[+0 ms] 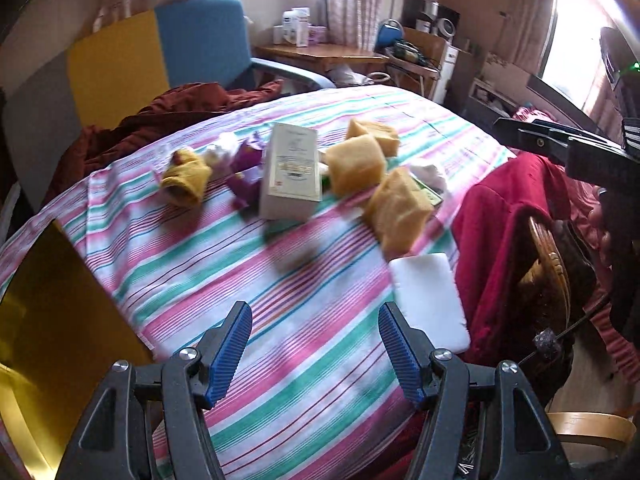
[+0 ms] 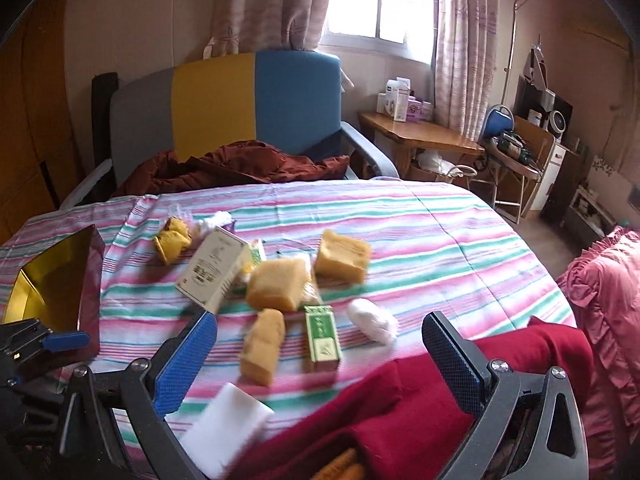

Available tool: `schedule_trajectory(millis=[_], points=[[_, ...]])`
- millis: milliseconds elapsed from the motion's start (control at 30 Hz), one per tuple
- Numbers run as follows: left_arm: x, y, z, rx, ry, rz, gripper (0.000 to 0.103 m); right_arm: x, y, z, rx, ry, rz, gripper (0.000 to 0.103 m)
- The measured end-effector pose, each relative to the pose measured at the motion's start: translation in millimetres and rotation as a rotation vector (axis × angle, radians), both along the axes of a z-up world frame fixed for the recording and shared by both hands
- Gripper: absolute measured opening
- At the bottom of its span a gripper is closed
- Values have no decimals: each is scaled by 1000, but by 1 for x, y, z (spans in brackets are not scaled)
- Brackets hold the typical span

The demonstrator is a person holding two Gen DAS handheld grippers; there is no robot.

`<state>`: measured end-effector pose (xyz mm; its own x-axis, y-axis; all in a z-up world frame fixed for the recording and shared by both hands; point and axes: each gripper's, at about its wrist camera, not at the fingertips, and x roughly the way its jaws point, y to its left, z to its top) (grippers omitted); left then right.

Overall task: Organize objects
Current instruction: 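Move the left tool toward the white sponge on the cloth, then grasp the white sponge with the left gripper and lift it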

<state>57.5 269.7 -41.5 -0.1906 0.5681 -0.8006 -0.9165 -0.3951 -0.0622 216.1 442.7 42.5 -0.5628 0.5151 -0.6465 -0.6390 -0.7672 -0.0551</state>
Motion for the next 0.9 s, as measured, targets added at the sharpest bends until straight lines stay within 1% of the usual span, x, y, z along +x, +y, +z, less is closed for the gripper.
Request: schedule_trajectory(millis=[200, 333, 433, 500, 567, 633, 733, 867, 900], points=[[12, 17, -1, -1, -10, -67, 67, 14, 9, -7, -20, -8, -38, 103], [19, 34, -3, -4, -32, -116, 67, 24, 13, -7, -24, -8, -60, 103], [23, 49, -7, -13, -74, -154, 67, 31, 16, -7, -28, -2, -78, 103], [25, 60, -10, -15, -126, -182, 67, 37, 19, -7, -35, 1, -90, 103], [27, 70, -14, -23, -159, -198, 67, 41, 22, -9, -39, 2, -99, 103], [30, 80, -19, -34, -179, -210, 67, 45, 24, -11, -43, 2, -107, 103], [35, 94, -33, -80, -196, -213, 67, 48, 27, -13, -50, -1, -120, 103], [46, 102, -53, -142, -207, -228, 67, 50, 31, -15, -53, -13, -126, 103], [49, 102, -57, -154, -195, -228, 67, 50, 33, -16, -53, -19, -125, 103]])
